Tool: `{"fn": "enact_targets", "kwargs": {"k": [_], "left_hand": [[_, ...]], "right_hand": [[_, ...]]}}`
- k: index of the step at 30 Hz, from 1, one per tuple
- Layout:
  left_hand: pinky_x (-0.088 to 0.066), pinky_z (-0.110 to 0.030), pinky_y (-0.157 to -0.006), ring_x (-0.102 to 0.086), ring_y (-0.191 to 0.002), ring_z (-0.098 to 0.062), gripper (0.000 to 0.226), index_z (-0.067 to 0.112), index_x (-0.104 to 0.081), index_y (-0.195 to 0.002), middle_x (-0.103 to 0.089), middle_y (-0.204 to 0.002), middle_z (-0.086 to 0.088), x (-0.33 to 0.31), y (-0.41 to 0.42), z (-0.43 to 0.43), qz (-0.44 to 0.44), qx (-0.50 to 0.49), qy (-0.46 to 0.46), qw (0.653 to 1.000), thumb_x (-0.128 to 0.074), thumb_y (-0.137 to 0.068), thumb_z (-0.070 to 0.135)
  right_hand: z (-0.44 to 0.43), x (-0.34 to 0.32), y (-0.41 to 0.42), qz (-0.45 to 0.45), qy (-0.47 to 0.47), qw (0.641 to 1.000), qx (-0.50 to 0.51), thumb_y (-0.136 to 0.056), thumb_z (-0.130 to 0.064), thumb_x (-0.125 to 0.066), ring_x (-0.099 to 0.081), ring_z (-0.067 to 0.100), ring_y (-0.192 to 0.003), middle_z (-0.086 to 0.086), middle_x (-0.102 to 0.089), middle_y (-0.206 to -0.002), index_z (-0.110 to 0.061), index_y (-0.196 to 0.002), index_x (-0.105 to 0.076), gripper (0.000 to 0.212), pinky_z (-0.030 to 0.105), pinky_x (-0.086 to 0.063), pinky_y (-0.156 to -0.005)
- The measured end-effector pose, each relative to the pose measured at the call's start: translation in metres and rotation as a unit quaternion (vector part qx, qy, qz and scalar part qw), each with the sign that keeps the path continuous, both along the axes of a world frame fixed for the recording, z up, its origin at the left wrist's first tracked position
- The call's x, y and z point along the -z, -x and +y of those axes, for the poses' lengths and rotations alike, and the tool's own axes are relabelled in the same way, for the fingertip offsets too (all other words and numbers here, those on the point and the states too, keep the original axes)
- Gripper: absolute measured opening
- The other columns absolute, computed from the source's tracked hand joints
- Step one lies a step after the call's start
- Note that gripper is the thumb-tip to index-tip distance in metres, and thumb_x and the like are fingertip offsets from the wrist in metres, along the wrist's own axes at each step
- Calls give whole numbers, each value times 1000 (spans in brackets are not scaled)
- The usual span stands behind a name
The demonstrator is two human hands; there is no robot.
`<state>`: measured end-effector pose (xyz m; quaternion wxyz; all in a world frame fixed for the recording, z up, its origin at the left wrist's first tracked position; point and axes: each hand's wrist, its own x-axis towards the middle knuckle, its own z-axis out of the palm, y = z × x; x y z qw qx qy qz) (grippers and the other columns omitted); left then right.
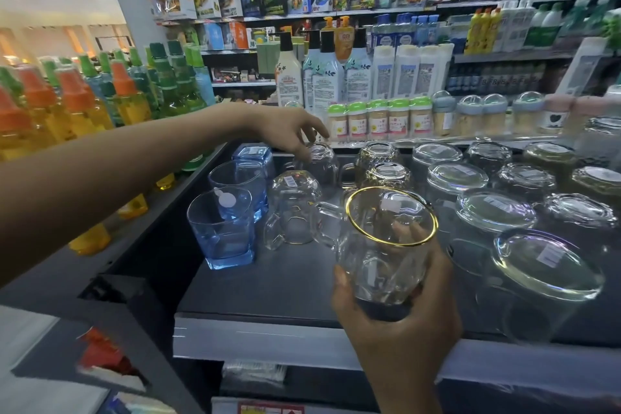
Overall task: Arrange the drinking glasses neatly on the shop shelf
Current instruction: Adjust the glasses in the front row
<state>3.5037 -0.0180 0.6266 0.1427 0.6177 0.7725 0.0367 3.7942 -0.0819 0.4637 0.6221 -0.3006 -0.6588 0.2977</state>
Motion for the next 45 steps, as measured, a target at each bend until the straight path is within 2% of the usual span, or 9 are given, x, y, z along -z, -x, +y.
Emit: {"fn": "enact_targets", "kwargs": {"k": [4, 6, 10, 14, 23, 28, 33, 41, 45], "left_hand": [[-46, -29, -91, -59, -114, -20, 70, 25, -51, -147, -58, -139, -6, 7, -6, 0, 6, -14, -5, 1000, -81, -85, 40], [-45, -29, -89, -58, -108, -18, 71, 25, -55, -144, -60, -135, -6, 10, -8, 1, 27, -14, -29, 999, -82, -82, 45], [-44, -29, -88, -59, -104, -17, 67, 26, -60, -140, -63, -133, -6, 10, -7, 1, 38, -11, -38, 998, -85, -80, 44], [-47, -32, -91, -59, -109, -19, 67, 26, -60, -140, -62, -136, -8, 9, -4, 0, 31, -13, -30, 999, -86, -80, 40], [-45, -33, -95, -59, -123, -26, 67, 24, -58, -143, -60, -140, -12, 11, -6, 0, 34, -24, -29, 999, -85, -82, 36], [-43, -31, -96, -57, -127, -28, 67, 22, -55, -145, -58, -143, -13, 14, -7, -2, 30, -28, -30, 999, -83, -85, 35], [-43, -29, -93, -57, -110, -19, 70, 22, -54, -146, -59, -141, -10, 14, -10, -8, 23, -31, -48, 998, -83, -84, 36], [-45, -29, -90, -62, -108, -18, 57, 18, -58, -140, -62, -137, -9, 4, -25, -26, 72, -30, -126, 989, -78, -90, 36], [-46, -30, -78, -62, -88, -13, 47, 17, -67, -126, -72, -114, -3, -17, -46, -54, 135, -40, -96, 985, -64, -96, 53]], "right_hand": [[0, 0, 0, 2, 11, 1000, -3, -61, -62, -81, -74, 26, -99, 4, -73, -118, -8, -135, -59, 94, 48, -62, -78], [0, -1, 0, 3, 17, 1000, -3, -60, -62, -81, -74, 26, -99, 4, -73, -118, -9, -135, -60, 94, 49, -62, -77], [-2, -1, 0, 0, 25, 1000, -7, -58, -64, -81, -74, 25, -97, 2, -73, -117, -11, -135, -60, 95, 47, -62, -77], [-2, -2, -1, -5, 17, 1000, -7, -60, -63, -80, -74, 24, -97, 2, -73, -115, -10, -133, -61, 93, 42, -62, -78], [0, 0, -1, -4, -4, 1000, -4, -62, -59, -80, -73, 26, -99, 5, -73, -115, -6, -131, -61, 89, 46, -61, -77], [-1, -1, 0, -4, -9, 1000, -3, -64, -60, -79, -72, 25, -97, 5, -73, -114, -6, -131, -61, 88, 40, -58, -79], [-1, -1, -1, 4, -14, 1000, -8, -65, -57, -81, -72, 24, -102, 4, -72, -118, -5, -132, -60, 87, 44, -60, -80], [-2, -2, -2, 13, -2, 1000, -7, -64, -59, -79, -72, 24, -98, 3, -73, -113, -8, -132, -60, 87, 44, -60, -79], [-2, -2, -2, 17, 8, 1000, -10, -64, -58, -79, -71, 23, -97, 2, -72, -112, -8, -130, -61, 85, 44, -59, -79]]}}
